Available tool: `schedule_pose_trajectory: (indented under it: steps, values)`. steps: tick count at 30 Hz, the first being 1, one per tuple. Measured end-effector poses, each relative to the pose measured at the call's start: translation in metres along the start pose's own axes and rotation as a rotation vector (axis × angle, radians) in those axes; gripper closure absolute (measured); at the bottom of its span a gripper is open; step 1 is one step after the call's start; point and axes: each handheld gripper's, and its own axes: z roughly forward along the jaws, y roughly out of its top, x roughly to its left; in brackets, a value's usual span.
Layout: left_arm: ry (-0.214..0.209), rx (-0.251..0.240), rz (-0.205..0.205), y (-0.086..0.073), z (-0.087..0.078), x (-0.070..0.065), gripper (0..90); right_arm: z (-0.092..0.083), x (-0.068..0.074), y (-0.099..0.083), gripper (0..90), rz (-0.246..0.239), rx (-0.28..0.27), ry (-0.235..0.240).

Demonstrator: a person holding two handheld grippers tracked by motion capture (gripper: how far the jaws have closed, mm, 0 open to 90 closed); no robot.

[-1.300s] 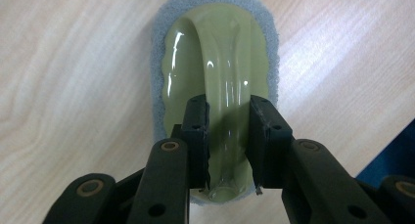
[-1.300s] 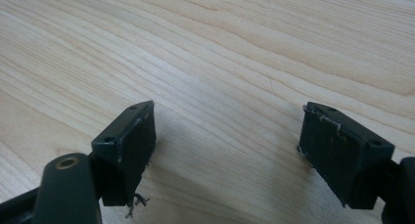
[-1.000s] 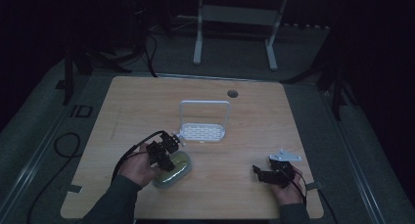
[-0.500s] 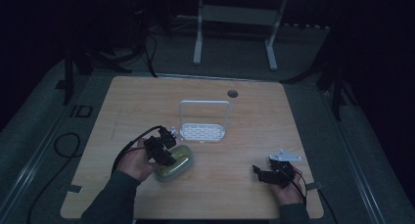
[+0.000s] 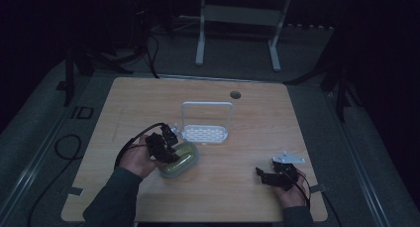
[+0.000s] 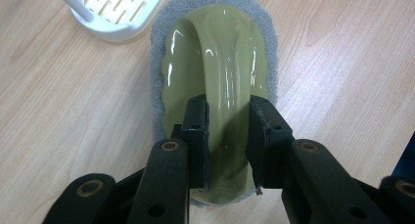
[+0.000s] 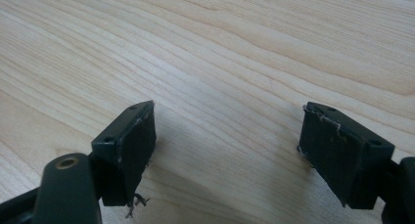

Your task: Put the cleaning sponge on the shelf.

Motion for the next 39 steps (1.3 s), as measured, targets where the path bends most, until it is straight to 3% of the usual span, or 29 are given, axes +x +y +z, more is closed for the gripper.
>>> schedule_pose_trajectory:
  steps: [10,17,18,32,39]
  values:
    - [-0.002,-0.023,0.071,0.007,-0.001,0.004,71.8,0.000,0.000,0.000,20.9,-0.003,-0.001,0.000]
    - [-0.019,-0.056,0.091,0.006,-0.001,0.011,71.8,0.000,0.000,0.000,20.9,-0.003,-0.001,0.000]
    - [-0.006,-0.051,0.110,0.007,-0.002,0.014,71.8,0.000,0.000,0.000,20.9,-0.003,-0.001,0.000]
    - [0.021,-0.050,0.194,0.016,-0.006,0.020,71.9,0.000,0.000,0.000,20.9,-0.003,-0.001,0.000]
    - [0.032,-0.050,0.200,0.020,-0.006,0.022,71.9,0.000,0.000,0.000,20.8,-0.002,-0.001,0.000]
